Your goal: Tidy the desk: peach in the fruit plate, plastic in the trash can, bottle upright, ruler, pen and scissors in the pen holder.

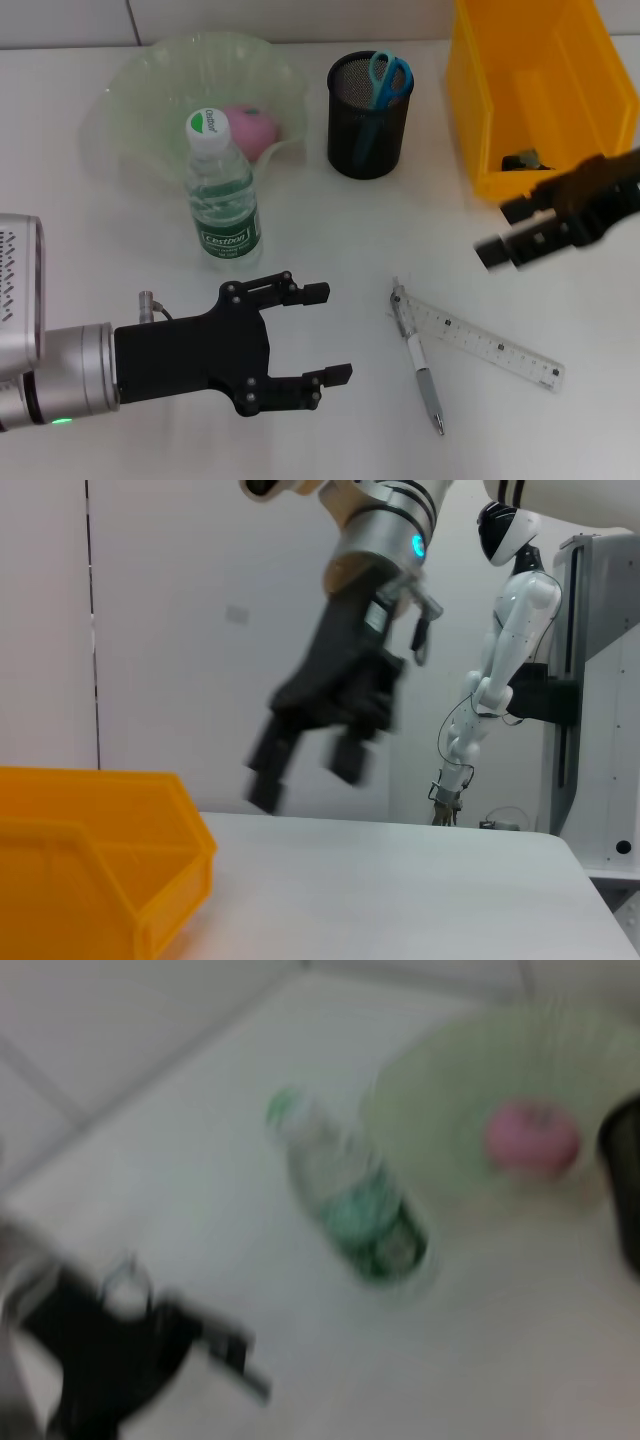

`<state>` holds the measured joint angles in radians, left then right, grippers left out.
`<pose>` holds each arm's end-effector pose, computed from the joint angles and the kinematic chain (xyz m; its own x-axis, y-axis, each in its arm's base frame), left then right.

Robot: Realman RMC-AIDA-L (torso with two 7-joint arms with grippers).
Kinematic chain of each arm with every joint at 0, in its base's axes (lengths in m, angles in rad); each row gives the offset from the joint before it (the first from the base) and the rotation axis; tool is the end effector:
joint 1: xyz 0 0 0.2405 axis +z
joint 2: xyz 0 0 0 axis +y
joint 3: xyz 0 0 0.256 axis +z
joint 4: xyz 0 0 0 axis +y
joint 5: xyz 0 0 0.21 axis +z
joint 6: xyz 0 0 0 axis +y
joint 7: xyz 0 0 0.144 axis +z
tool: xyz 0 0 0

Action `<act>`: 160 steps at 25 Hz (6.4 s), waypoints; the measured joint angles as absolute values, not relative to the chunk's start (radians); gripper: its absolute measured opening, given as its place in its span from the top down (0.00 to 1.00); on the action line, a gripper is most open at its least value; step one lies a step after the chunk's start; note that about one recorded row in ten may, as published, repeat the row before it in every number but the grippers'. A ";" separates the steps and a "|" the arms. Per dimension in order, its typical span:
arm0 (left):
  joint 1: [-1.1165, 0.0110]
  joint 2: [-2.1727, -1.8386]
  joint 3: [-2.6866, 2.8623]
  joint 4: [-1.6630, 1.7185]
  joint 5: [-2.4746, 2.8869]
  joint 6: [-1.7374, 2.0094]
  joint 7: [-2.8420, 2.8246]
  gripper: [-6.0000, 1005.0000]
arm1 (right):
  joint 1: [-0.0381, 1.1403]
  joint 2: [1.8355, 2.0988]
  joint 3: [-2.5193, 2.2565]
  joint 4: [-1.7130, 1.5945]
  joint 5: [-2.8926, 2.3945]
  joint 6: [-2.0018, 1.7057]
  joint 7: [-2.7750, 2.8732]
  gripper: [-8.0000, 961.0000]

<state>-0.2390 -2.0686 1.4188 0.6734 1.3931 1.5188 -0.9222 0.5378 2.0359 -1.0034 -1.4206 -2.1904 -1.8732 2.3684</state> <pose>-0.2547 0.2423 -0.0576 0.8082 0.0314 0.5880 0.1349 -0.9819 -0.1331 0.1746 0.3247 0.0683 0.7736 -0.6296 -0.0714 -0.6336 -0.7678 -0.0950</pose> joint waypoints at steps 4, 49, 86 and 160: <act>-0.239 -2.068 1.418 0.676 1.397 1.519 -0.929 0.21 | 0.549 2.050 -1.065 -1.445 -2.361 -1.981 2.181 0.15; -0.245 -2.069 1.420 0.675 1.399 1.519 -0.933 0.21 | 0.566 2.086 -1.568 -1.224 -2.484 -1.477 2.250 0.28; -0.249 -2.070 1.419 0.675 1.395 1.522 -0.927 0.21 | 0.443 2.080 -1.072 -1.085 -1.420 -1.247 1.716 0.61; -0.265 -2.074 1.427 0.675 1.393 1.530 -0.931 0.21 | 0.802 2.092 -1.248 -0.163 -0.799 -1.054 0.575 0.59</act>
<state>-0.2653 -2.0740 1.4265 0.6748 1.3929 1.5300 -0.9311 0.8019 2.0922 -1.2484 -0.1625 -0.7991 -1.0541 0.5753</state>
